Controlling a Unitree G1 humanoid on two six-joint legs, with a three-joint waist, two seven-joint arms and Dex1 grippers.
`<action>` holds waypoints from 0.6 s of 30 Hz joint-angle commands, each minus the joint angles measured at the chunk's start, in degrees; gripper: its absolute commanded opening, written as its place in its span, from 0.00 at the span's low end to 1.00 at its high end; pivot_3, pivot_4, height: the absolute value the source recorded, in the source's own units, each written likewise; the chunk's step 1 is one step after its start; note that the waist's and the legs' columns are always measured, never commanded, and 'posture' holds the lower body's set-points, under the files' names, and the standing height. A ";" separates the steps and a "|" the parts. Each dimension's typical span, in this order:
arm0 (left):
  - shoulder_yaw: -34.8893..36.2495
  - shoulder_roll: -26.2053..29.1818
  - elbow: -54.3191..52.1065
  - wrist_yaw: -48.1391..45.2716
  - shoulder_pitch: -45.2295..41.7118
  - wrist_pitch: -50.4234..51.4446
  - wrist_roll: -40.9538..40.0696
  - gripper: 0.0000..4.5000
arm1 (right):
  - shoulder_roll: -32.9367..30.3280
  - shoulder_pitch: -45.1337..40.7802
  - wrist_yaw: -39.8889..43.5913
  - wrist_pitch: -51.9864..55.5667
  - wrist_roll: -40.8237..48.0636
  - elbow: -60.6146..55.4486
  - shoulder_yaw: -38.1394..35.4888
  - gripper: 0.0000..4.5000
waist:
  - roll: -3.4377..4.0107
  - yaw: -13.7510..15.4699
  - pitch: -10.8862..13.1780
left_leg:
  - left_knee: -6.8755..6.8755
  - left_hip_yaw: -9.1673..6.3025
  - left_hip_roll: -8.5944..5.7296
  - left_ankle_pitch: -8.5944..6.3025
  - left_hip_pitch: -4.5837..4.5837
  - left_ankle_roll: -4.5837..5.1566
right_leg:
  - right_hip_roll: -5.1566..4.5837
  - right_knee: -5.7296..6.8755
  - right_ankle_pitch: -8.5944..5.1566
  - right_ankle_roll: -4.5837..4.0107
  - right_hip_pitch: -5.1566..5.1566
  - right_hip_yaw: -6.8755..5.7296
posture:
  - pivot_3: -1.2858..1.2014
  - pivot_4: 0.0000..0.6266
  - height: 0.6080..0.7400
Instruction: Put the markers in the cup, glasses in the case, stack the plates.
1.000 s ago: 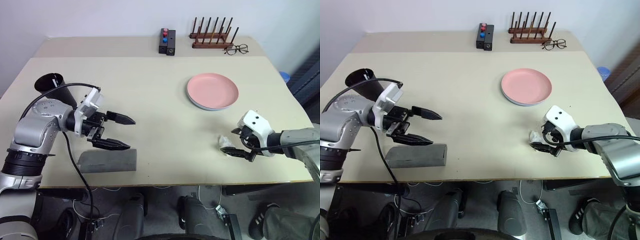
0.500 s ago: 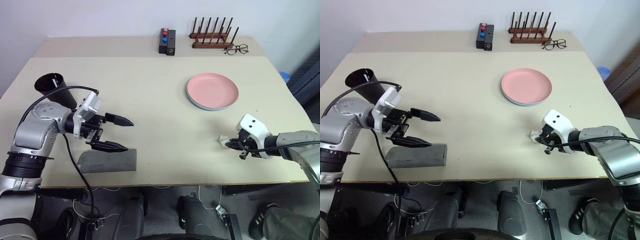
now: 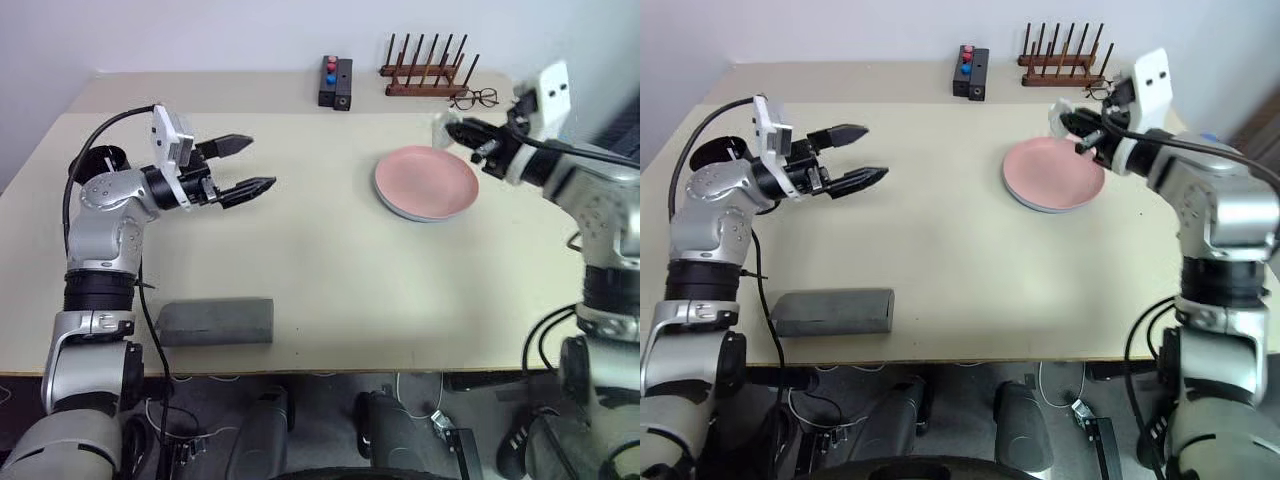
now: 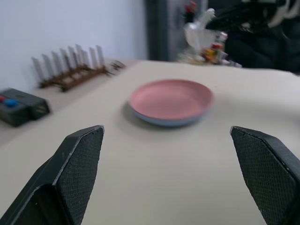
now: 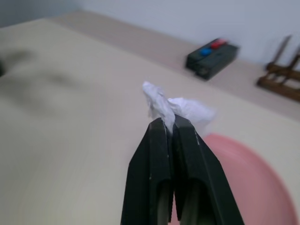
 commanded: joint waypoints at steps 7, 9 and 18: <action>0.80 -1.29 -10.57 13.21 2.14 5.14 3.04 1.00 | 7.28 -2.25 -4.05 -19.26 -11.13 21.72 5.45 0.02 | 0.03 -0.35 0.02 | -0.01 0.02 0.01 0.01 0.04 -0.01 | 0.01 0.08 0.01 0.00 -0.02 0.03 | 0.52 0.24 1.00; 0.81 -0.98 -12.94 13.91 3.82 6.36 2.74 1.00 | 7.56 -2.02 -2.22 -18.97 -11.36 24.78 6.12 0.02 | 0.06 -0.37 0.03 | -0.04 0.02 0.01 0.01 0.05 -0.01 | 0.01 0.09 0.01 0.00 -0.02 0.04 | 0.52 0.24 1.00; 1.41 -0.32 -16.75 14.63 5.33 9.99 1.29 1.00 | 7.64 -4.21 -0.27 -18.27 -12.21 28.81 6.03 0.83 | 0.07 -0.36 0.04 | -0.01 0.00 0.01 0.04 0.07 -0.06 | 0.05 0.10 0.01 -0.01 -0.01 0.06 | 0.52 0.24 1.00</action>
